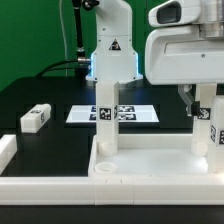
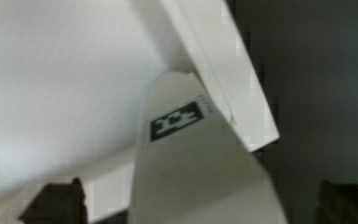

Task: Assemble desk

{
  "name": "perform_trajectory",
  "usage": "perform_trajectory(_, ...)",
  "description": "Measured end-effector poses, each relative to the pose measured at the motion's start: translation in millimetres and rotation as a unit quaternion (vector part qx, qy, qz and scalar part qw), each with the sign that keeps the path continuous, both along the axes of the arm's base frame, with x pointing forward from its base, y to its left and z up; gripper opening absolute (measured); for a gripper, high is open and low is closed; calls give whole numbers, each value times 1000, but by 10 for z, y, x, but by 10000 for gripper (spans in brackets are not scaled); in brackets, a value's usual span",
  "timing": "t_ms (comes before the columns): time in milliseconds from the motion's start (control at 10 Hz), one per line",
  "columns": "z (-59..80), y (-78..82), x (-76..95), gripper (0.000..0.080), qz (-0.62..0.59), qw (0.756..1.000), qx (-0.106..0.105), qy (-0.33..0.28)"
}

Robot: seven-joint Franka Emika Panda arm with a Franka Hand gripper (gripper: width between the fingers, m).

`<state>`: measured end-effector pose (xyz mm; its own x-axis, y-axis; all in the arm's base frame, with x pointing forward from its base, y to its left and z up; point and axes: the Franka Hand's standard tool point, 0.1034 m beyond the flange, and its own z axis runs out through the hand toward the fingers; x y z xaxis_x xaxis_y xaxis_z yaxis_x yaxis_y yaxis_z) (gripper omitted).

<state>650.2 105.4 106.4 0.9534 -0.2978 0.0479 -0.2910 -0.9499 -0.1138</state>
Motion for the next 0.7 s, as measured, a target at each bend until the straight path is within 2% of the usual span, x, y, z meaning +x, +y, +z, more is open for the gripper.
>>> perform_trajectory(100,-47,48,-20,649,51,999,-2,-3)
perform_trajectory(200,-45,35,-15,649,35,999,-1,-2)
perform_trajectory(300,-46,30,-15,504,20,1000,0,-1)
perform_trajectory(400,-47,29,-15,504,15,1000,0,0)
perform_trajectory(500,-49,23,-17,294,-6,1000,1,2)
perform_trajectory(700,-55,-16,-19,295,-97,995,7,11)
